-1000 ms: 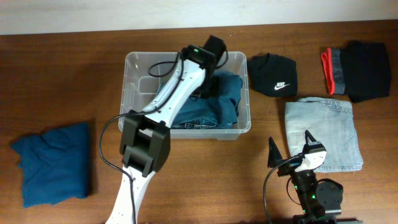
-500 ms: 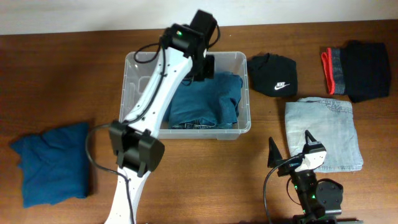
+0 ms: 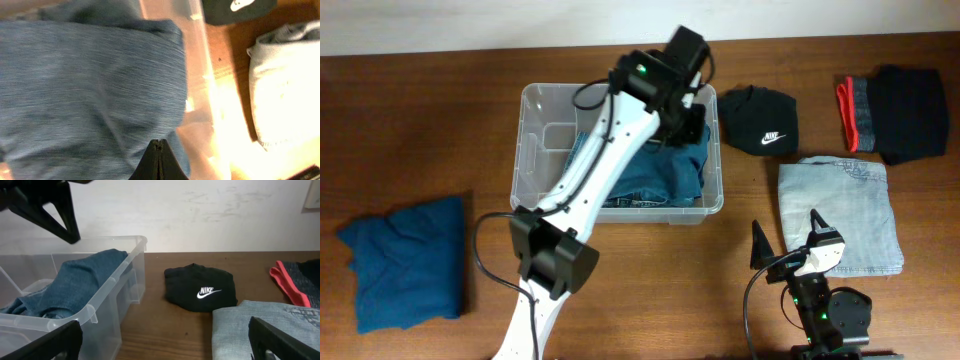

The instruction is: Pack container

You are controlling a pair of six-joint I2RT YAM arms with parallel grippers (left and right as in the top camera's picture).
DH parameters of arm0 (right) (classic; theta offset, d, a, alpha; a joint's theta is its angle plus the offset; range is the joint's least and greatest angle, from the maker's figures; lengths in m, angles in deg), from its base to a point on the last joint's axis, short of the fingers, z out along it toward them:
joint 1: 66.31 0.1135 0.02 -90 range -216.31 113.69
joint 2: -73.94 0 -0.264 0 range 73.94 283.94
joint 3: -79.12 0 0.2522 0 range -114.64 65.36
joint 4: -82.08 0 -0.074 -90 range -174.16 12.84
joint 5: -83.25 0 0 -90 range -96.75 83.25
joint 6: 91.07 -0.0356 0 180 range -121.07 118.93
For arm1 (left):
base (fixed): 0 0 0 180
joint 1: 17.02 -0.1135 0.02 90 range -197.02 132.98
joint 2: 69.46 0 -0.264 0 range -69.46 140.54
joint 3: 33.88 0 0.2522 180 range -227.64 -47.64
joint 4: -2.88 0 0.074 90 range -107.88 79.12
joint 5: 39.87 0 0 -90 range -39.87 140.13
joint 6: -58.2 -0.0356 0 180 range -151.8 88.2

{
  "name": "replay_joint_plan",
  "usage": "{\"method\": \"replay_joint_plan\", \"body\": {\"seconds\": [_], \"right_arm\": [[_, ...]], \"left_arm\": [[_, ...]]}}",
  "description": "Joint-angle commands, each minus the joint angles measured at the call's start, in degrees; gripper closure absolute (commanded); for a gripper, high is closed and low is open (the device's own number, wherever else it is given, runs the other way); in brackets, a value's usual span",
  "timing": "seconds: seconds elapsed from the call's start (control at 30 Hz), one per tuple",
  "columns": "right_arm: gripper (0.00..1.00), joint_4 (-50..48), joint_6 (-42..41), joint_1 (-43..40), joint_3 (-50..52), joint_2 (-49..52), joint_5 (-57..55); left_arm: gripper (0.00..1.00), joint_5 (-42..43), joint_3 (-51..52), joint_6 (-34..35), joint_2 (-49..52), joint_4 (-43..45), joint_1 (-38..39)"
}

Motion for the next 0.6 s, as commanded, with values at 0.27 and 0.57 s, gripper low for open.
{"method": "replay_joint_plan", "body": {"seconds": [0.27, 0.57], "right_arm": [[0.01, 0.2, 0.4, -0.4, 0.4, -0.4, -0.5], [0.01, 0.2, 0.4, -0.4, 0.4, -0.4, -0.5]], "left_arm": [[0.99, 1.0, 10.8, -0.7, 0.9, 5.9, 0.3], [0.99, 0.2, 20.8, 0.9, 1.0, 17.6, 0.0]]}}
